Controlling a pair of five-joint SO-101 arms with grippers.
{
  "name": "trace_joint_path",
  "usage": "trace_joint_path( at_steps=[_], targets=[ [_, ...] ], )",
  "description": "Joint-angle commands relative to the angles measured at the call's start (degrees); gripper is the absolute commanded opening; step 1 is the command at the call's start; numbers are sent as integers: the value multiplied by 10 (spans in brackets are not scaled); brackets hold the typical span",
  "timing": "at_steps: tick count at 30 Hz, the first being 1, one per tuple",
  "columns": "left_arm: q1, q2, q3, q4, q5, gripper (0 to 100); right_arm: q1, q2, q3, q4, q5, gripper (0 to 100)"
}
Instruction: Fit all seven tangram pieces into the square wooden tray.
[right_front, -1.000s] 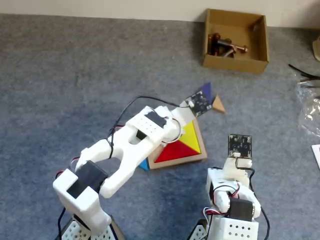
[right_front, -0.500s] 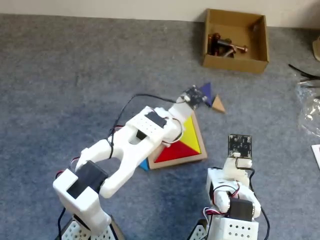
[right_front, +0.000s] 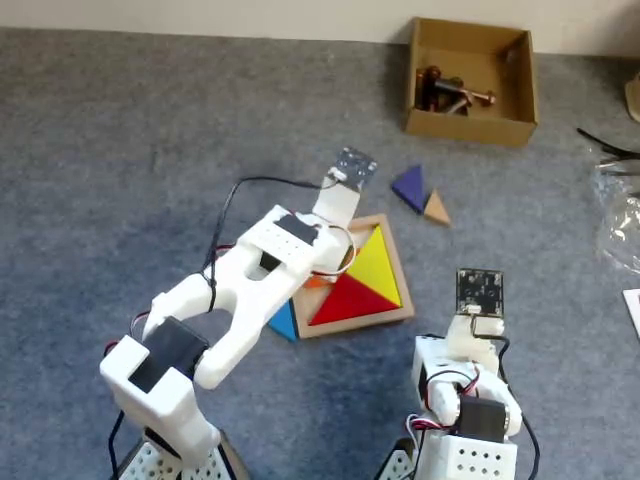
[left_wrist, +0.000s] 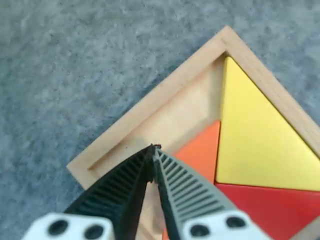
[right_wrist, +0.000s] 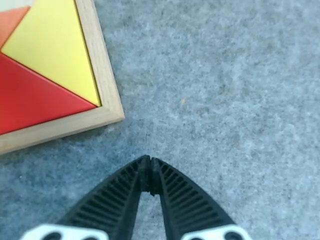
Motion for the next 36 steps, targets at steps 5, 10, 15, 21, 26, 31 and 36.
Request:
trace_joint_path(
  at_steps=[5,10,15,21,26,31,36],
  targets=[
    [-2,-7,-15,-11,-80,7,-9,-8,65,-9,-6,5],
    [23,-7,-13,-30,-194,7,-9,-8,65,-9,-6,5],
    [23,-6,-11,-40,-220,7,-9,-8,65,-9,-6,5],
    [29,-5,-10,-38,-221,7,-9,-8,65,-9,-6,5],
    [35,-6,16,-41,-222,7,-9,-8,65,-9,-6,5],
    [47,-7,29,-40,-222,7,-9,-8,65,-9,-6,5],
    [50,-7,29,-38,-220,7,-9,-8,65,-9,-6,5]
  ],
)
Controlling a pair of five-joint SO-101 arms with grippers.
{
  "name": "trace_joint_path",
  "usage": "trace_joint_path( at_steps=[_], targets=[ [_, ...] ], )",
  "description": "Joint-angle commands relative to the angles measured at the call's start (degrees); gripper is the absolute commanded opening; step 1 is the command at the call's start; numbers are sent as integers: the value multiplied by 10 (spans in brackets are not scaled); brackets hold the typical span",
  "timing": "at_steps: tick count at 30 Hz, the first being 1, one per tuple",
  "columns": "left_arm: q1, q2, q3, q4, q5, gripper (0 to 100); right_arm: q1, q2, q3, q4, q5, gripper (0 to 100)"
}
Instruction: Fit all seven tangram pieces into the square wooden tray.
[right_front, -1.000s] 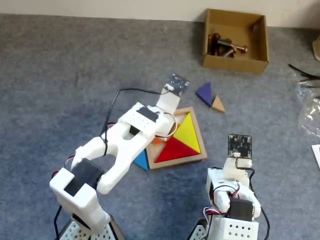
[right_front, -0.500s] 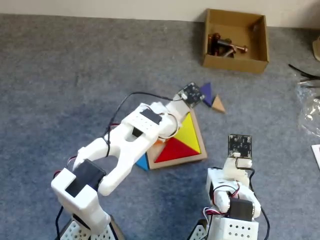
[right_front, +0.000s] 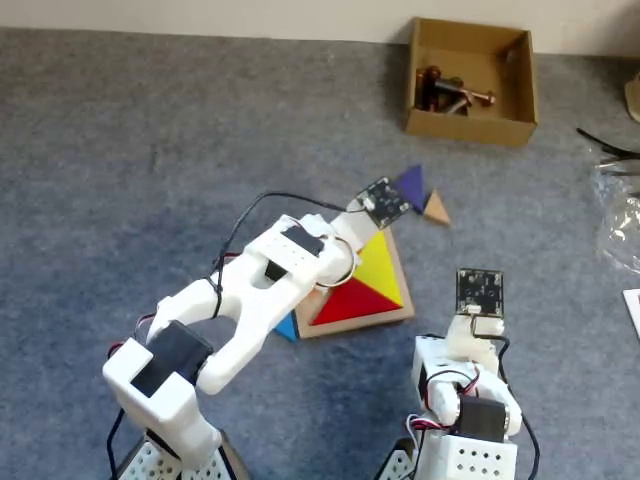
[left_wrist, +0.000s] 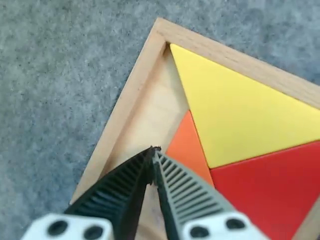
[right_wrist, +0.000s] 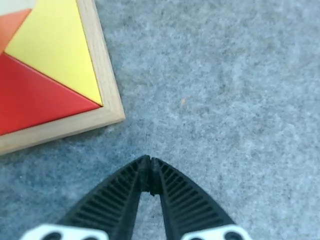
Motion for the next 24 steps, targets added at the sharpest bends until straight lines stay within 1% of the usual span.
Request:
trace_joint_path(
  at_steps=[1,5,10,14,21,24],
  targets=[
    [18,-7,0,-4,0,7,-9,-8,65,-9,-6,5],
    [18,-11,1,19,6,7,-9,-8,65,-9,-6,5],
    [16,-12,-2,47,98,7,-9,-8,65,-9,-6,5],
    [16,-12,-1,47,129,7,-9,-8,65,-9,-6,5],
    [13,-13,-2,48,205,7,-9,-8,65,-9,-6,5],
    [13,-13,-14,72,238,7,-9,-8,65,-9,-6,5]
  ],
)
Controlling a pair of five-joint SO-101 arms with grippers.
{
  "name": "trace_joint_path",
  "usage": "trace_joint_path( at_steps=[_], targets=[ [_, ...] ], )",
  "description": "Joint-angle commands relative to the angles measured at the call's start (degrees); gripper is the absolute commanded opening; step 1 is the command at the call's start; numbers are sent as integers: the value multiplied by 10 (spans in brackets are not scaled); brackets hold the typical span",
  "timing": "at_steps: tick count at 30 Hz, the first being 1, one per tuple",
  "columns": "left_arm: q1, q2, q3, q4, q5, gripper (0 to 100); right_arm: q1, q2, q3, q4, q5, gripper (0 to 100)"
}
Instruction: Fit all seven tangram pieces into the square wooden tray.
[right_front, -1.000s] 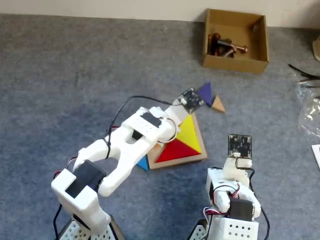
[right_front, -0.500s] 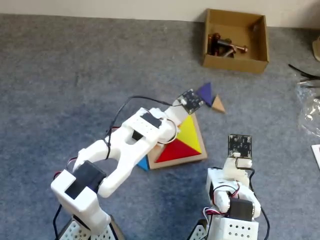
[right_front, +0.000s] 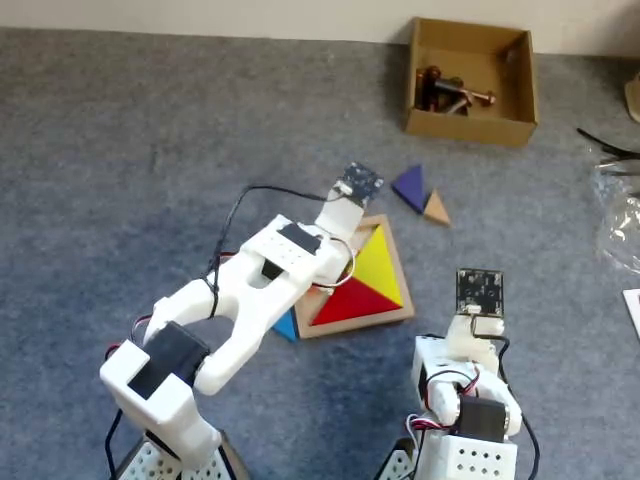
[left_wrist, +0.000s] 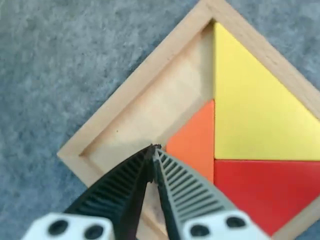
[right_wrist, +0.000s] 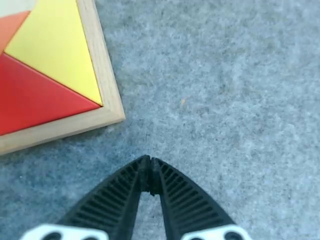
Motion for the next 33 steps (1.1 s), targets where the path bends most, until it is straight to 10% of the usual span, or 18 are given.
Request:
trace_joint_path(
  at_steps=[1,14,33],
  targets=[
    [13,-11,-26,47,54,7,-9,-8,65,-9,-6,5],
    [13,-11,-152,241,127,7,-9,-8,65,-9,-6,5],
    [-22,-11,-240,255,-33,7,-9,-8,65,-9,-6,5]
  ],
)
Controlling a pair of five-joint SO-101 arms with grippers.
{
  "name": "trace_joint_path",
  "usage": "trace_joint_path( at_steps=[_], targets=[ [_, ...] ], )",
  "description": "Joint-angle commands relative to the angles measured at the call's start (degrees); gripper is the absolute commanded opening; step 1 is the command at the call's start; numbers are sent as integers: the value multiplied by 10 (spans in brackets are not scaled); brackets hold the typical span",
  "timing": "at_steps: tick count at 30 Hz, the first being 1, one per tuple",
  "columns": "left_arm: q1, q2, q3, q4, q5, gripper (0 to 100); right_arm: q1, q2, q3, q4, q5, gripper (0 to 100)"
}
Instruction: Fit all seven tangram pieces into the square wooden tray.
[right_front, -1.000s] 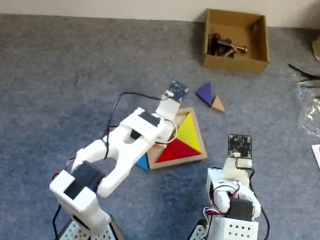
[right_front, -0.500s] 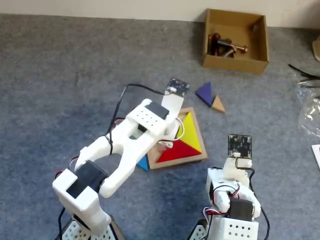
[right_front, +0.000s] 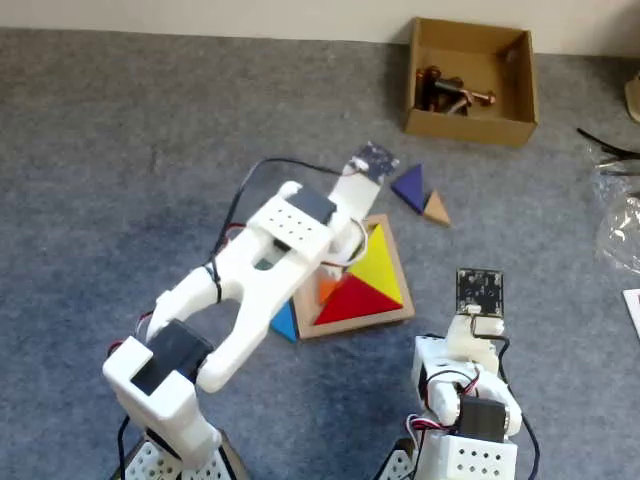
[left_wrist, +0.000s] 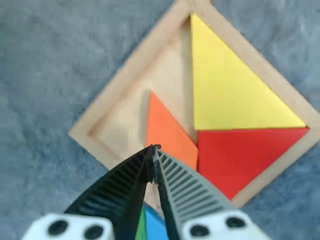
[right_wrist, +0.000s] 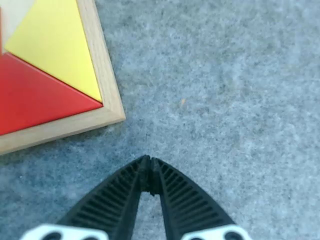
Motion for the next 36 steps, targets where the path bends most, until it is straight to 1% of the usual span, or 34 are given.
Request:
trace_joint_path(
  at_steps=[1,3,8,12,17,22,31,36],
  targets=[
    [-13,-10,-54,4,-17,7,-9,-8,65,-9,-6,5],
    [-10,-7,-58,0,-17,7,-9,-8,65,-9,-6,5],
    [-4,-7,-24,-58,-18,7,-9,-8,65,-9,-6,5],
    [10,-6,25,-110,-22,7,-9,-8,65,-9,-6,5],
    [44,-7,89,-182,-125,6,-9,-8,65,-9,-6,5],
    [49,-7,135,-244,-193,6,-9,-8,65,-9,-6,5],
    [44,-7,148,-251,-192,6,-9,-8,65,-9,-6,5],
    [44,-7,173,-251,-123,6,-9,-8,65,-9,-6,5]
  ],
)
